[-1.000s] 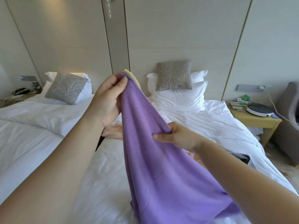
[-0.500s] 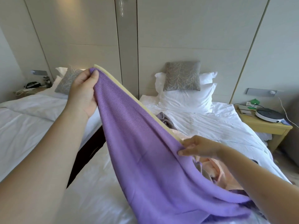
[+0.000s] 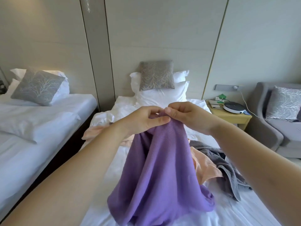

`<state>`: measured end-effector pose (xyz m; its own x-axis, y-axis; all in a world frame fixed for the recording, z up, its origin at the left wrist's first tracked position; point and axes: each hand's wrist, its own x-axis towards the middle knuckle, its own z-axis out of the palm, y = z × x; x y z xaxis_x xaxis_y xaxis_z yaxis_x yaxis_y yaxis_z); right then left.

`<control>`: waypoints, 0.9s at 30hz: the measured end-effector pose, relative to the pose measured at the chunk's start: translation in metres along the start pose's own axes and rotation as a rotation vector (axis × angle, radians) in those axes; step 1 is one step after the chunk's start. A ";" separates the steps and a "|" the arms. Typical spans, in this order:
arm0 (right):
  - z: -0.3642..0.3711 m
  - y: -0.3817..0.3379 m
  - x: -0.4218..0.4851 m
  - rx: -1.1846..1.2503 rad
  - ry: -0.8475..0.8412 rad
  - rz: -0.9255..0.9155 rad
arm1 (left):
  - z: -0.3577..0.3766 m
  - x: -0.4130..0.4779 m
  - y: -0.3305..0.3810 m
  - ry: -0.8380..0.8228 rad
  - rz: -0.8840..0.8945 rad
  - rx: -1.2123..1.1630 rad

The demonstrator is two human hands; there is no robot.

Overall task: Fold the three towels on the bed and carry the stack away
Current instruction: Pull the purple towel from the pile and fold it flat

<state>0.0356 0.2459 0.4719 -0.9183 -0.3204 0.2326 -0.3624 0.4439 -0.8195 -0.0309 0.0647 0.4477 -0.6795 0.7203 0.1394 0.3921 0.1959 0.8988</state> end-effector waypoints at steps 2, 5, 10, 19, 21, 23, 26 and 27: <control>-0.004 0.012 -0.011 -0.008 0.005 0.038 | -0.002 0.006 0.003 0.016 -0.012 0.099; 0.000 0.032 -0.021 0.090 -0.020 0.053 | -0.003 0.013 0.014 0.092 0.065 0.199; -0.002 0.060 -0.031 0.234 -0.027 0.132 | -0.022 0.011 0.043 0.388 0.217 0.228; -0.014 0.085 -0.045 0.047 -0.065 0.267 | -0.091 0.003 0.037 0.991 0.180 0.108; -0.017 0.076 -0.040 0.076 0.076 0.241 | -0.090 0.007 0.019 0.991 0.066 0.157; -0.018 0.059 -0.032 0.087 0.142 0.187 | -0.075 0.010 0.004 0.853 -0.002 0.175; -0.013 0.022 -0.016 -0.017 0.077 0.072 | -0.028 0.014 0.003 0.382 0.099 0.172; -0.011 0.011 -0.011 -0.037 0.055 0.047 | -0.012 0.016 0.006 0.216 0.111 0.132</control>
<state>0.0399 0.2635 0.4666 -0.9413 -0.2527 0.2239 -0.3238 0.4885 -0.8103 -0.0466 0.0693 0.4596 -0.7390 0.5862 0.3319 0.5391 0.2192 0.8132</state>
